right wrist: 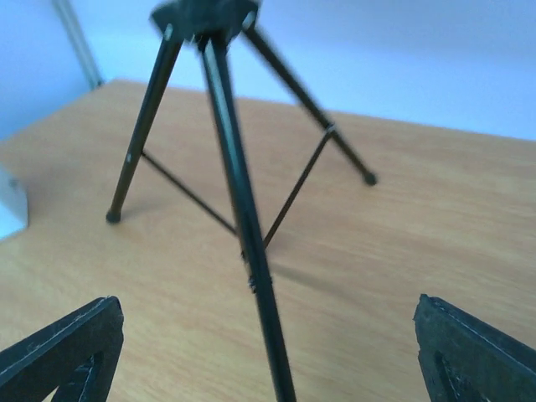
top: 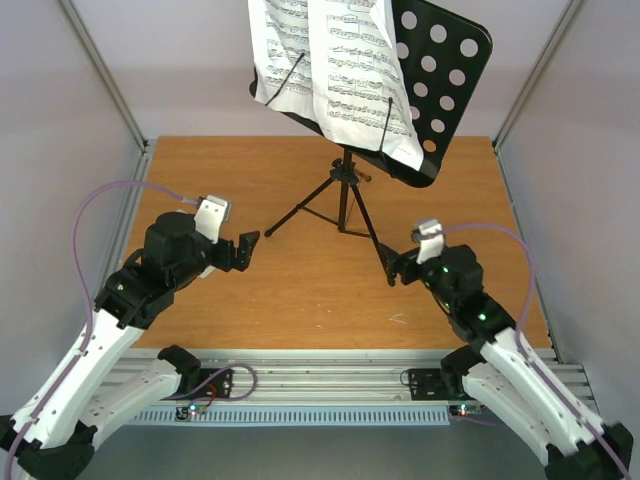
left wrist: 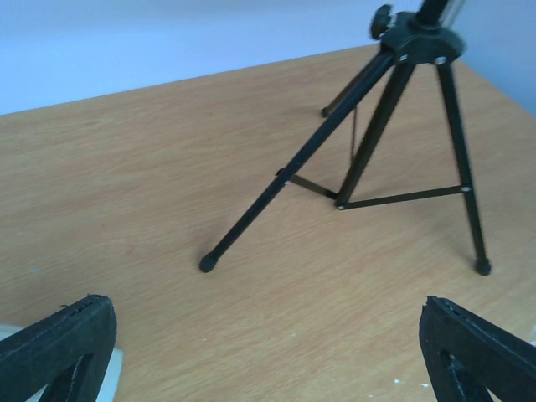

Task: Pack up the instrument practice props
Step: Pick up the sheet music from the music stand.

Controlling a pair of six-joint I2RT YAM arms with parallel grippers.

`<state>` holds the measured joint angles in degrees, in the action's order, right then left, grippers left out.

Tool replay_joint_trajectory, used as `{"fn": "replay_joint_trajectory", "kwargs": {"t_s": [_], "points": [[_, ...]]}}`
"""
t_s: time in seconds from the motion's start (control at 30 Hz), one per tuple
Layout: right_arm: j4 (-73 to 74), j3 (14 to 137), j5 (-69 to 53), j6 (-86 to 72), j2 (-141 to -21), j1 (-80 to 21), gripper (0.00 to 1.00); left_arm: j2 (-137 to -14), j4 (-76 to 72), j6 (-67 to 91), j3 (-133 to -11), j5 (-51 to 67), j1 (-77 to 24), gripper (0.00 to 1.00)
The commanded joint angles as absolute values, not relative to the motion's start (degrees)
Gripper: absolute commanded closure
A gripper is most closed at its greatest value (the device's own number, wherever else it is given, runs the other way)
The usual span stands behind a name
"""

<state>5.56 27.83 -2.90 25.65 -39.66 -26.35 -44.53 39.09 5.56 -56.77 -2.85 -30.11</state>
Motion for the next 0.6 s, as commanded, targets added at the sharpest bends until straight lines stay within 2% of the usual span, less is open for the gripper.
{"fn": "replay_joint_trajectory", "kwargs": {"t_s": [0.0, 0.13, 0.27, 0.57], "points": [[18.3, 29.8, 7.1, 17.7, -27.7, -26.4, 0.02, -44.3, 34.9, 5.0, -60.4, 3.5, -30.1, 0.01], [24.7, 34.4, 6.7, 15.1, -19.0, -26.4, 0.02, -47.7, 38.7, 4.1, -67.3, 1.1, -30.1, 0.01], [26.3, 42.5, 7.6, 12.0, -17.5, -26.4, 0.02, -48.7, 36.5, 5.9, -68.3, 0.9, -30.1, 0.01], [41.9, 78.3, -5.1, 20.2, -43.2, -26.4, 0.03, -47.7, 37.0, 7.0, -61.6, -4.6, -30.1, 0.01]]}}
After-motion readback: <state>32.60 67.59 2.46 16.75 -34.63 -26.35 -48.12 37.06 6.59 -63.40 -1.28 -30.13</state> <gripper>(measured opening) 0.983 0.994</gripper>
